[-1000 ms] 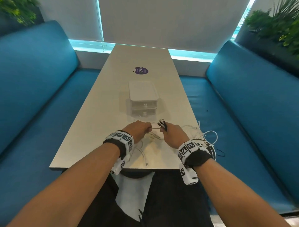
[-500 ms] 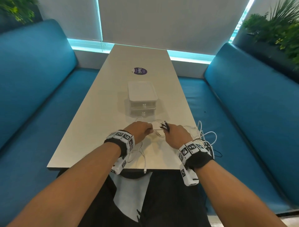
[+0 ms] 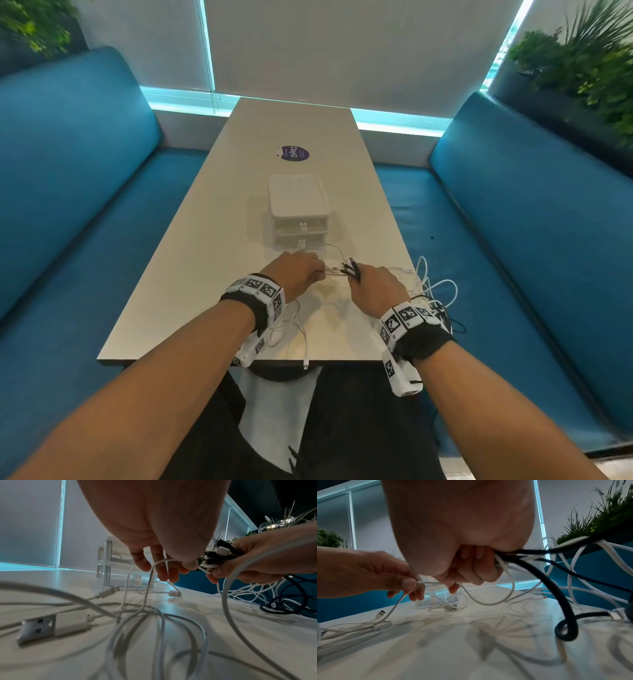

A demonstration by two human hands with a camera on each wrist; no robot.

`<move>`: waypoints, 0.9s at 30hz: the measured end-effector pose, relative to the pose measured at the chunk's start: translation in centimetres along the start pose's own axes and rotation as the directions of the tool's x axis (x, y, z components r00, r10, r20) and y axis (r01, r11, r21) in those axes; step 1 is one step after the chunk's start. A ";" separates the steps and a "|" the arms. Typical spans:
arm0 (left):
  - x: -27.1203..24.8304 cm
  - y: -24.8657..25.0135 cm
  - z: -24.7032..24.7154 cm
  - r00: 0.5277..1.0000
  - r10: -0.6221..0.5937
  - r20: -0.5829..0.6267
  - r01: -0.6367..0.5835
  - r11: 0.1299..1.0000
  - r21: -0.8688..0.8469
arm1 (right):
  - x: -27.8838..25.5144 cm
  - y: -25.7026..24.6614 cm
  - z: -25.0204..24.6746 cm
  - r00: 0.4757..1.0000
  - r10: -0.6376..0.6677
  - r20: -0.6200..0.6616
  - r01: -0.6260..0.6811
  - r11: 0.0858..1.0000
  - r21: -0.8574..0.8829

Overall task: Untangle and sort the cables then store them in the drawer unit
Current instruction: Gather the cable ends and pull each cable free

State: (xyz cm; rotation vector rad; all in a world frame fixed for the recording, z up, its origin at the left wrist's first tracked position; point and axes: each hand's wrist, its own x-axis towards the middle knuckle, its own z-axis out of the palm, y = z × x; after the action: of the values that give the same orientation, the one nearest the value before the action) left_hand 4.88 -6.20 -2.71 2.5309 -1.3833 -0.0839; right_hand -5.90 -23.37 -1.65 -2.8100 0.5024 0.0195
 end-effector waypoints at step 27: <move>1.9 -0.5 0.0 0.996 0.091 -0.017 -0.086 0.978 0.188 | -0.3 4.4 -0.2 0.973 0.213 -0.094 -0.223 0.968 -0.112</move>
State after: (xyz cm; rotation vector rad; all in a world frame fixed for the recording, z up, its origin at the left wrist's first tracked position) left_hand 6.28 -7.50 -2.71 2.6036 -1.5592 0.0998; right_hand -7.69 -27.31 -2.70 -2.8679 0.8558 -0.0202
